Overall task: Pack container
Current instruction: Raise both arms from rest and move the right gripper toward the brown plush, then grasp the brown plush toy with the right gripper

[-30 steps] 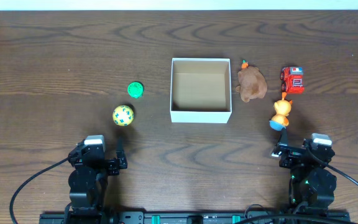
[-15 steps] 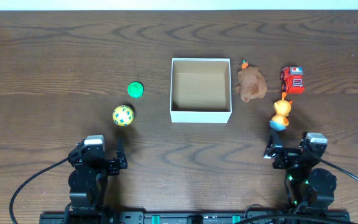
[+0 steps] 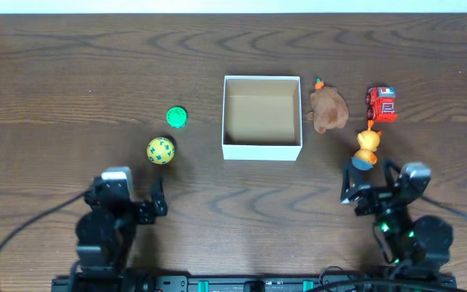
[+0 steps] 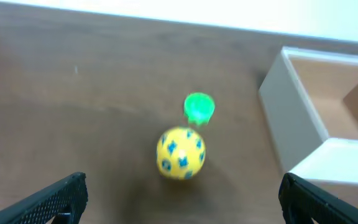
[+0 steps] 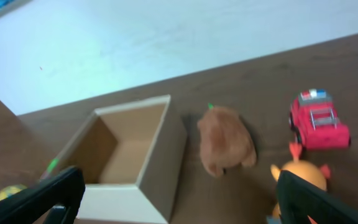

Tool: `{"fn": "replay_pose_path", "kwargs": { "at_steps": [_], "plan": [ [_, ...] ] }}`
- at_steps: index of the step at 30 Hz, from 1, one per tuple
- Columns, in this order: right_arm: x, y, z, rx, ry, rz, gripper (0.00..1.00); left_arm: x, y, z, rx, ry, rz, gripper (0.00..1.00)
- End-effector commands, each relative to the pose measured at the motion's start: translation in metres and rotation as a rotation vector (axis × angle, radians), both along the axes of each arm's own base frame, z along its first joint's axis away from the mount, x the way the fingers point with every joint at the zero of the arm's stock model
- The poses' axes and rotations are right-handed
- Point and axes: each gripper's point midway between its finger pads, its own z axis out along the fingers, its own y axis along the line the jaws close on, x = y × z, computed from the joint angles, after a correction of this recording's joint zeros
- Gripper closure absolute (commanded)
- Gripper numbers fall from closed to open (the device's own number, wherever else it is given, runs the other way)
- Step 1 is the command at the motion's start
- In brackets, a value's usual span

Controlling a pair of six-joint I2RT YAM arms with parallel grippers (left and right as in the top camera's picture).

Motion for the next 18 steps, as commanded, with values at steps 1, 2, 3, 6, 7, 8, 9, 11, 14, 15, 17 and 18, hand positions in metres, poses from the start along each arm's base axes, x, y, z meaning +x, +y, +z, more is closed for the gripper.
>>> {"fn": "replay_pose_path", "kwargs": {
  "at_steps": [1, 2, 3, 6, 7, 8, 9, 11, 14, 15, 17, 18],
  "plan": [
    [0.014, 0.004, 0.029, -0.01, 0.035, 0.027, 0.01, 0.012, -0.001, 0.031, -0.021, 0.038, 0.005, 0.02],
    [0.019, 0.004, 0.033, -0.018, 0.056, 0.032, 0.01, 0.015, -0.001, 0.035, -0.02, 0.061, 0.005, 0.02],
    [0.03, 0.004, 0.04, -0.039, 0.098, 0.039, 0.01, 0.022, -0.001, 0.041, -0.018, 0.104, 0.005, 0.02],
    [0.052, 0.003, 0.053, -0.094, 0.189, 0.061, 0.01, 0.037, -0.002, 0.049, -0.014, 0.186, 0.006, 0.02],
    [0.062, 0.003, 0.057, -0.118, 0.23, 0.074, 0.01, 0.044, -0.002, 0.051, -0.012, 0.22, 0.007, 0.02],
    [0.071, 0.004, 0.061, -0.14, 0.271, 0.09, 0.01, 0.051, -0.002, 0.053, -0.008, 0.245, 0.005, 0.02],
    [0.08, 0.005, 0.063, -0.157, 0.31, 0.106, 0.01, 0.058, -0.003, 0.054, -0.003, 0.27, 0.003, 0.02],
    [0.099, 0.008, 0.064, -0.2, 0.4, 0.135, 0.01, 0.072, -0.003, 0.053, 0.013, 0.323, -0.006, 0.02],
    [0.128, 0.004, 0.054, -0.279, 0.559, 0.114, 0.01, 0.091, -0.003, 0.046, 0.04, 0.411, -0.02, 0.02],
    [0.137, 0.003, 0.048, -0.299, 0.6, 0.107, 0.01, 0.095, -0.003, 0.044, 0.039, 0.428, -0.017, 0.02],
    [0.155, 0.004, 0.032, -0.317, 0.678, 0.106, 0.01, 0.104, 0.002, 0.037, 0.037, 0.465, -0.004, 0.02],
    [0.162, 0.005, 0.024, -0.317, 0.706, 0.112, 0.01, 0.107, 0.004, 0.033, 0.035, 0.479, 0.004, 0.02]
  ]
}}
